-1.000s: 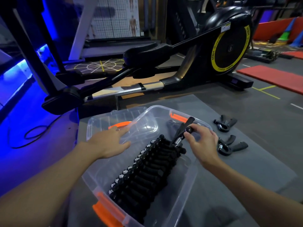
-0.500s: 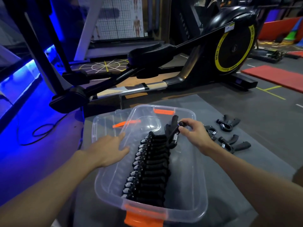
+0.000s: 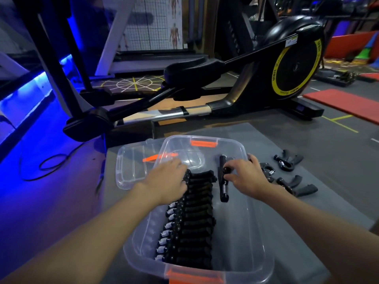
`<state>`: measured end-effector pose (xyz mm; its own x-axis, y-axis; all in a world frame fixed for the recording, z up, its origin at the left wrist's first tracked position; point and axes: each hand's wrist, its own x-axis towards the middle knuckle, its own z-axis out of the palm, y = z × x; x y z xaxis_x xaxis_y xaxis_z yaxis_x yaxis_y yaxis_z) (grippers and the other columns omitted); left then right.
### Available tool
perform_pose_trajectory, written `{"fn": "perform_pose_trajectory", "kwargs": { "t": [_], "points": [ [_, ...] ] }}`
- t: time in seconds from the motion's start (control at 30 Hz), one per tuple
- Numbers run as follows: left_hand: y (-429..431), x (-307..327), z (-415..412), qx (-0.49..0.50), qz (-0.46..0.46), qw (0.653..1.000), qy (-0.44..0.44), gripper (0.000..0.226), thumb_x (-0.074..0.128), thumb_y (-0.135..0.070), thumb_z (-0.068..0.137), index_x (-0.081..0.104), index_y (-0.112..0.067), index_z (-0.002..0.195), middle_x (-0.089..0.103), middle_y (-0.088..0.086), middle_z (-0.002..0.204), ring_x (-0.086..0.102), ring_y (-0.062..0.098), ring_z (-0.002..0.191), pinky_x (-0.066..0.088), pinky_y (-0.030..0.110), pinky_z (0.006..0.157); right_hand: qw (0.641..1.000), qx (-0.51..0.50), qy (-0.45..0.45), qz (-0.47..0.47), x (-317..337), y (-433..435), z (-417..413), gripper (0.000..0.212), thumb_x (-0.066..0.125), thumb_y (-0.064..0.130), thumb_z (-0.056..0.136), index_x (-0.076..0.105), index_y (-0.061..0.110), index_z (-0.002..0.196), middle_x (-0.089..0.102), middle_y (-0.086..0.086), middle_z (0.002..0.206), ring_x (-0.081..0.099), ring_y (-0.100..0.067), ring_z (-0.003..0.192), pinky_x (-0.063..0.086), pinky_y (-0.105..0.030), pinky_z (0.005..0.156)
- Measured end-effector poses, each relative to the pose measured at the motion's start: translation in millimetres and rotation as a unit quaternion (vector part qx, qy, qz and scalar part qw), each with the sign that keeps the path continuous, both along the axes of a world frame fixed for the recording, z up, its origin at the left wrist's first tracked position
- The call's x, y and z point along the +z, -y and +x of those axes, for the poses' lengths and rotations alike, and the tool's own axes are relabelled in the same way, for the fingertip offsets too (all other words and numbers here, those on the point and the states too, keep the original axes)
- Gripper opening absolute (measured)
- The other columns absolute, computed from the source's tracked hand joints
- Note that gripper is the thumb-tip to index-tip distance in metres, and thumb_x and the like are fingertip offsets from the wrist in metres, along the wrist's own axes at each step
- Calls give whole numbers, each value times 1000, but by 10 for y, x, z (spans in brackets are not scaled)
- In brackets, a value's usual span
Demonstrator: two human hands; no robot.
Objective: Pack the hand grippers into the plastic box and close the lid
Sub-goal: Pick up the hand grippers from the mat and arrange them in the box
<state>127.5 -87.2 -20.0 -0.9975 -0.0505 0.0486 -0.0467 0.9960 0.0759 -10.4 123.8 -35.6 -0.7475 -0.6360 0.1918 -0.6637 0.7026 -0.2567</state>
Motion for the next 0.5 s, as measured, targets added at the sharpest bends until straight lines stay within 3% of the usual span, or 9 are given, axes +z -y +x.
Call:
{"fn": "perform_pose_trajectory", "kwargs": {
  "t": [0.13,0.3,0.5],
  "points": [
    [-88,-286,-375,-7,46,995,87,33,46,-30,89,50,-11,116,48,8,124,51,29,117,46,42,94,998,-14,-21,64,-40,18,-121,13,60,39,83,67,30,90,63,13,91,55,-11,105,12,-47,114],
    [-53,-464,-801,-8,-5,988,155,54,45,-34,94,35,-12,143,34,12,148,34,29,137,34,41,109,991,-4,-28,129,-92,109,-261,13,61,40,78,66,31,86,63,13,89,51,-12,104,19,-48,108],
    [-48,-684,-1009,4,-66,977,205,61,44,-41,94,30,-15,147,35,9,153,35,28,140,33,44,111,992,-6,-32,124,-131,144,-347,14,65,38,76,68,32,88,65,13,89,51,-12,103,24,-44,100]
  ]
}}
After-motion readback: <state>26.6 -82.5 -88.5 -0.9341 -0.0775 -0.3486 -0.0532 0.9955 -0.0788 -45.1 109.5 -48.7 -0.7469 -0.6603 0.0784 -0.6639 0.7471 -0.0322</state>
